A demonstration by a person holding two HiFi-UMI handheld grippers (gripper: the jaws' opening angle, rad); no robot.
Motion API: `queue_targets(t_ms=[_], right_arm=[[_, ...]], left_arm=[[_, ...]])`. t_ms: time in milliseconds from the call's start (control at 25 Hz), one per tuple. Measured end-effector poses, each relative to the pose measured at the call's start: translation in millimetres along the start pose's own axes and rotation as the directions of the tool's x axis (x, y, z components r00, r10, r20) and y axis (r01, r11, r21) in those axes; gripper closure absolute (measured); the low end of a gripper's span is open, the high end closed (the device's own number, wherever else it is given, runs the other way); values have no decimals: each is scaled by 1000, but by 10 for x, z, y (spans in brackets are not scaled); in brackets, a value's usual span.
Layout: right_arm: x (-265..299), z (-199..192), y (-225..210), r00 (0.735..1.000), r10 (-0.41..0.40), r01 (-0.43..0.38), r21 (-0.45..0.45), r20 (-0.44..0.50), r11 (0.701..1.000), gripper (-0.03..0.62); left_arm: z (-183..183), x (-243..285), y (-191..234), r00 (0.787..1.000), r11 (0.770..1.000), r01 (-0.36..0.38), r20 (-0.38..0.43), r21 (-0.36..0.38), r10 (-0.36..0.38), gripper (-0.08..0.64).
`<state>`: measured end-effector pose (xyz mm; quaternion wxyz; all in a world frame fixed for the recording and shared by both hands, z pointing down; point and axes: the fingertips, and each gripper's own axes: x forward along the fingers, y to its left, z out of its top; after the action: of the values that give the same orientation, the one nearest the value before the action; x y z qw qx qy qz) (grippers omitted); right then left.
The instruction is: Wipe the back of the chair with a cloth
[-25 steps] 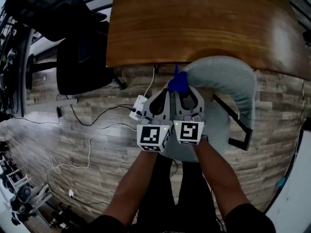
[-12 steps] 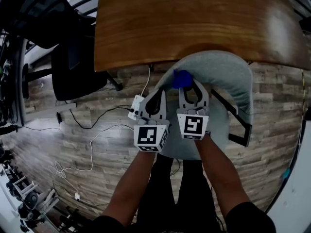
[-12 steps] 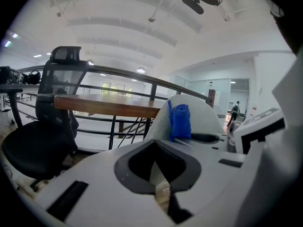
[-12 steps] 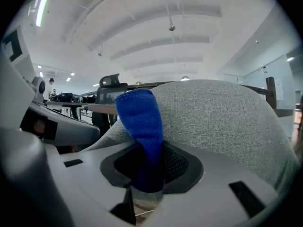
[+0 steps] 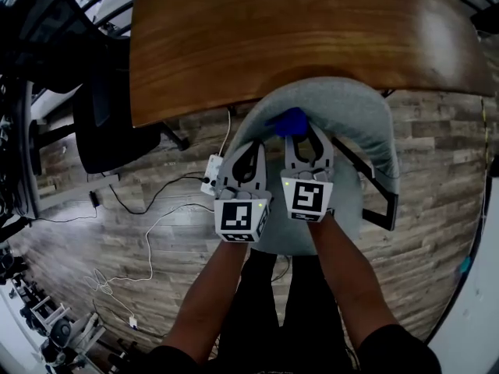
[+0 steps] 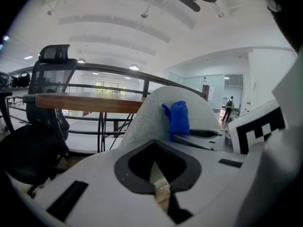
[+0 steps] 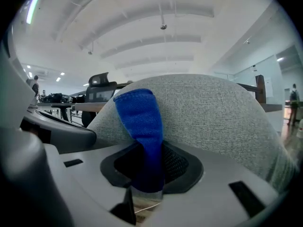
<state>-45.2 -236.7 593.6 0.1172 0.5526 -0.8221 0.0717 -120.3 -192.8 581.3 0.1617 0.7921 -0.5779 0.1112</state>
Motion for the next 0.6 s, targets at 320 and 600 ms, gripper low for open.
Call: queue_targets(t_ms=[320,600], right_arm=[[-47,-71,-334,998,-55,56,36,-28,998,476],[-131,-82,-644,993,-111,113,63,-35,992,476]], left_arm=[[17,214,-196,999,998,54,-10,20,-53,561],[116,396,-391,994,994,106,-2,12,-106,561]])
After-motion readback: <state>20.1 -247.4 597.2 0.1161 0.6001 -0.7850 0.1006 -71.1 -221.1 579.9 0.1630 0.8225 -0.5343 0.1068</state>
